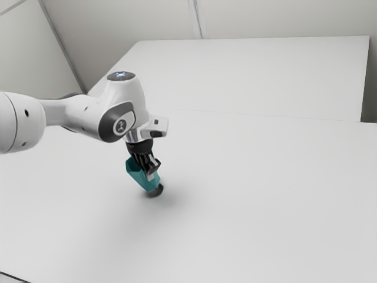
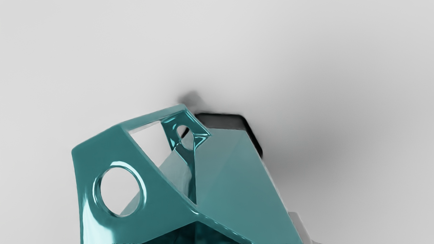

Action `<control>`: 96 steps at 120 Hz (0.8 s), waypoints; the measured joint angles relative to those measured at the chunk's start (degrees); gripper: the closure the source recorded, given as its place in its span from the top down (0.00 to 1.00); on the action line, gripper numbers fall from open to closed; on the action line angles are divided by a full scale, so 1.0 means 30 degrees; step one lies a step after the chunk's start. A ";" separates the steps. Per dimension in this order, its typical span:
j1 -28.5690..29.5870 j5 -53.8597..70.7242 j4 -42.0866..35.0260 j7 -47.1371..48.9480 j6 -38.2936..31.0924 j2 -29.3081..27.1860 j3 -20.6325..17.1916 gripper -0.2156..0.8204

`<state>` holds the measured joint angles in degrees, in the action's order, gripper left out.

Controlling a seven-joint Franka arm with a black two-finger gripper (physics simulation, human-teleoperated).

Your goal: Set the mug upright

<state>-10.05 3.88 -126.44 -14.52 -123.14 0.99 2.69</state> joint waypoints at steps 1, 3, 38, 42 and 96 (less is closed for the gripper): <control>-0.0001 0.0000 -0.0007 -0.0002 0.0000 0.0018 0.0000 0.04; -0.0005 0.0001 -0.0018 -0.0006 -0.0001 0.0050 0.0000 0.04; -0.0439 0.0002 -0.0049 -0.0090 -0.0043 0.0754 -0.0025 0.04; -0.0479 0.0002 -0.0049 -0.0097 -0.0052 0.0775 -0.0030 0.04; -0.0375 -0.0112 -0.0106 -0.0297 -0.0044 0.0838 0.0010 0.29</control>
<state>-11.17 3.54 -126.76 -15.41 -123.27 3.50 2.72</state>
